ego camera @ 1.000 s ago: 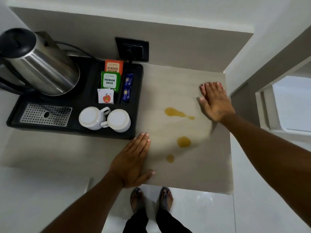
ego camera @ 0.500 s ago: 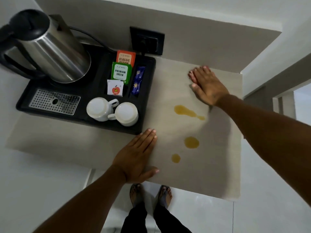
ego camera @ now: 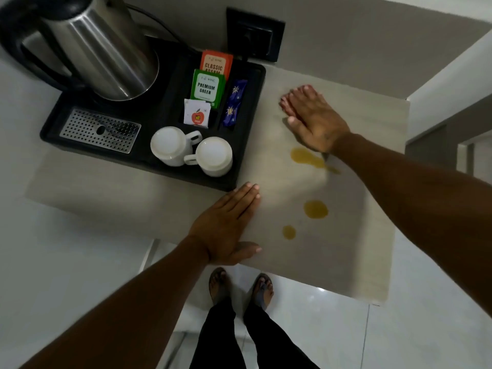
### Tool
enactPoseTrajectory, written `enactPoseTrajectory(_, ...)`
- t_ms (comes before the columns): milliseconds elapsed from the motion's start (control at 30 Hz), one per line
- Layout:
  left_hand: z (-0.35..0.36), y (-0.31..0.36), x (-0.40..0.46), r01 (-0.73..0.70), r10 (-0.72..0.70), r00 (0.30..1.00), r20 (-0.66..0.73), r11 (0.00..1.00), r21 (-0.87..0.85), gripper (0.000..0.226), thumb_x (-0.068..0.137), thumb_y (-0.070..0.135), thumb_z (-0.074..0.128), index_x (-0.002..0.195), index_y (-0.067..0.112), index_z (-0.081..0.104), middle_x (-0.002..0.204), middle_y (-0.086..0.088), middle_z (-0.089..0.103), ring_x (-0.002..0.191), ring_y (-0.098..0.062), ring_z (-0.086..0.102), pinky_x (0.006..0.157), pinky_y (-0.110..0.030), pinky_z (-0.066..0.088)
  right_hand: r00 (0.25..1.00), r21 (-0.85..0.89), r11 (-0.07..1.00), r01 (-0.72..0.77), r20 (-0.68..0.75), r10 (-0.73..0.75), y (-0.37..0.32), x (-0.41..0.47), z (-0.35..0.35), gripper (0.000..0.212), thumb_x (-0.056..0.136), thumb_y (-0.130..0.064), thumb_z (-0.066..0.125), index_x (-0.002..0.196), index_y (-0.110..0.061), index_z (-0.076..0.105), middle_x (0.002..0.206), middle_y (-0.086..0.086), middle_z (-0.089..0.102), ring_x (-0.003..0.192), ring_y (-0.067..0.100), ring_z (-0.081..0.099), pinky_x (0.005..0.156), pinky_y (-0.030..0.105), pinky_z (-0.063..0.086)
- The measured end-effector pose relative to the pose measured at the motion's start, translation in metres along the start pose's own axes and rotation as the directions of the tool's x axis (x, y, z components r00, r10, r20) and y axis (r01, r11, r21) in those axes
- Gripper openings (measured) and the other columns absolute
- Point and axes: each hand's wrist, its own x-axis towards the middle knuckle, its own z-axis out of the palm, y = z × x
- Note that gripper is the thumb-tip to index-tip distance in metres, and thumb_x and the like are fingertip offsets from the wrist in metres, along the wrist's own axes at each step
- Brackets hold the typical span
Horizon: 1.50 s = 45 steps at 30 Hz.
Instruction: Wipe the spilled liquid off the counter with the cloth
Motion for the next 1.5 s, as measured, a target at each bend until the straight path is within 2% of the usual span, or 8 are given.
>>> enactPoseTrajectory(133,0.001,-0.001,0.000,-0.005,0.005,1.000,-0.024,1.000,-0.001,0.103,0.093,0.068,0.049,0.161,-0.002,0.014,0.171,-0.021,0.012,0.160,-0.031,0.000,0.130,-0.045,0.006,0.982,-0.073,0.980,0.185,0.047,-0.182,-0.007,-0.055,0.019,0.075,0.102,-0.059,0.023,0.159,-0.013,0.011,0.167,0.011,0.010,0.153,0.022,-0.008,0.125,0.042,0.000)
enactPoseTrajectory(267,0.002,-0.001,0.001,-0.010,0.010,1.000,-0.026,1.000,-0.003,0.103,0.093,0.068,0.047,0.161,-0.001,0.013,0.171,-0.021,0.011,0.160,-0.032,0.000,0.130,-0.046,0.008,0.985,-0.114,0.982,0.152,0.101,-0.140,0.027,-0.075,0.011,0.074,0.101,-0.062,0.022,0.160,-0.019,0.005,0.168,0.008,0.005,0.155,0.022,-0.008,0.123,0.033,-0.008)
enactPoseTrajectory(400,0.001,0.000,0.001,-0.007,0.007,1.000,-0.025,1.000,0.006,0.103,0.093,0.068,0.047,0.161,-0.001,0.014,0.171,-0.021,0.012,0.160,-0.031,0.001,0.130,-0.046,0.009,0.996,-0.091,0.994,0.060,0.064,-0.055,0.007,-0.031,0.007,0.077,0.100,-0.064,0.019,0.160,-0.018,0.007,0.168,0.011,0.006,0.155,0.027,-0.005,0.122,0.037,-0.007)
enactPoseTrajectory(633,-0.002,0.001,0.001,0.001,-0.001,1.000,-0.007,0.999,0.038,0.103,0.091,0.068,0.051,0.160,-0.002,0.020,0.170,-0.022,0.016,0.160,-0.033,0.006,0.128,-0.048,0.016,0.958,-0.051,0.959,0.278,0.083,-0.273,-0.020,-0.131,0.030,0.085,0.096,-0.073,0.026,0.159,-0.025,-0.005,0.168,0.010,0.002,0.155,0.027,-0.006,0.125,0.044,-0.001)
enactPoseTrajectory(833,-0.003,0.002,0.000,0.009,-0.009,1.000,0.003,1.000,0.026,0.103,0.092,0.069,0.048,0.160,-0.002,0.018,0.171,-0.021,0.014,0.160,-0.032,0.005,0.129,-0.049,0.015,0.999,-0.058,0.998,0.015,0.041,-0.013,-0.005,-0.092,0.015,0.091,0.094,-0.074,0.027,0.160,-0.013,0.011,0.167,0.014,0.011,0.155,0.031,-0.001,0.125,0.048,0.004)
enactPoseTrajectory(1100,-0.006,0.003,0.000,0.013,-0.013,1.000,0.008,0.999,0.039,0.103,0.093,0.070,0.050,0.160,-0.002,0.019,0.171,-0.021,0.014,0.160,-0.031,0.006,0.129,-0.048,0.015,0.983,-0.063,0.983,0.170,0.076,-0.165,-0.052,-0.184,0.057,0.093,0.093,-0.076,0.031,0.159,-0.021,-0.006,0.168,0.010,0.001,0.155,0.026,-0.008,0.125,0.043,-0.002)
enactPoseTrajectory(1367,-0.005,0.003,-0.001,0.026,-0.026,1.000,0.014,0.999,0.044,0.102,0.092,0.068,0.050,0.162,0.002,0.015,0.172,-0.017,0.011,0.160,-0.028,0.003,0.130,-0.044,0.008,0.986,-0.025,0.986,-0.165,-0.009,0.165,-0.037,-0.154,0.035,0.099,0.089,-0.080,0.021,0.159,-0.012,0.007,0.168,0.012,0.005,0.154,0.029,-0.007,0.125,0.048,0.001)
enactPoseTrajectory(1500,-0.007,0.005,-0.001,0.016,-0.017,1.000,0.024,0.999,0.041,0.103,0.092,0.070,0.043,0.162,0.001,0.014,0.172,-0.018,0.009,0.160,-0.029,0.001,0.130,-0.047,0.010,0.991,0.000,0.992,-0.129,-0.031,0.129,-0.088,-0.162,0.055,0.093,0.093,-0.078,0.020,0.159,-0.014,0.002,0.168,0.014,0.005,0.154,0.030,-0.008,0.125,0.047,0.000)
